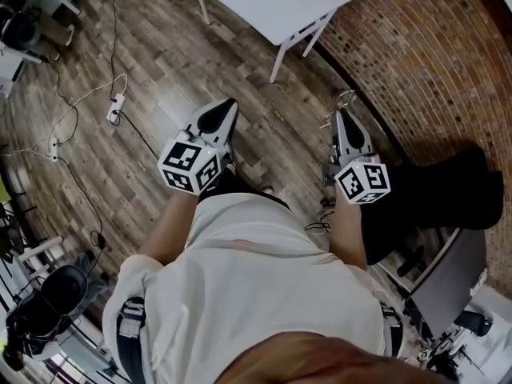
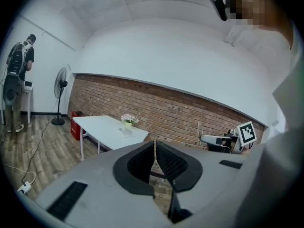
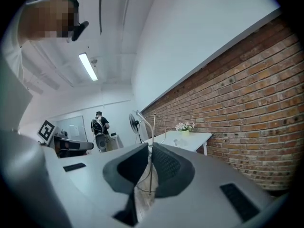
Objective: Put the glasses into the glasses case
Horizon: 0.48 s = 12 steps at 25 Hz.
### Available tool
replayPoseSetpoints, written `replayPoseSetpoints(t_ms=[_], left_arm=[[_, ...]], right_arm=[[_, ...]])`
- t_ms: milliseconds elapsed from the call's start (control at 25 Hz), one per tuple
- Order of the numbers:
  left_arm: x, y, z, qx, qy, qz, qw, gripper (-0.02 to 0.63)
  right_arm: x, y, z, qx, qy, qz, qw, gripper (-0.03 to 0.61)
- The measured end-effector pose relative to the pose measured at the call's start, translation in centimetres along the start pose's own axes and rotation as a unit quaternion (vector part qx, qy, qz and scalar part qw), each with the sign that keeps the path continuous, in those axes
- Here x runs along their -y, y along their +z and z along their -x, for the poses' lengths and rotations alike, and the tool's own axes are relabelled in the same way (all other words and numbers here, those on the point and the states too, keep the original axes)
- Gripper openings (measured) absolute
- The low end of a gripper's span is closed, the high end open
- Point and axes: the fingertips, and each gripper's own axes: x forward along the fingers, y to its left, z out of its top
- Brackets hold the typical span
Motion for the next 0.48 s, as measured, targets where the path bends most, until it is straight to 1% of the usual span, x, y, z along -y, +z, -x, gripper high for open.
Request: replayPoseSetpoints(t_ms=[200, 280, 480], left_arm=[[-5.1, 2.4, -2.3, 0.007, -0.012, 0.004, 0.9999, 0.026], [-7.6, 3.5, -3.1, 0.011, -0.014, 0.008, 0.9998, 0.026], [-12.9, 6.0, -4.2, 0.015, -0.026, 0.003, 0.9995, 0.026]], right_arm=[[-0.3, 0.9, -5.8, -0.009, -0.014, 0.004, 1.0, 0.081], [-0.7, 1.8, -8.3, -0.005, -0.019, 0.011, 1.0, 0.081], [-2.8, 3.8, -13.6, 0.005, -0.027, 0.022, 0.999, 0.083]])
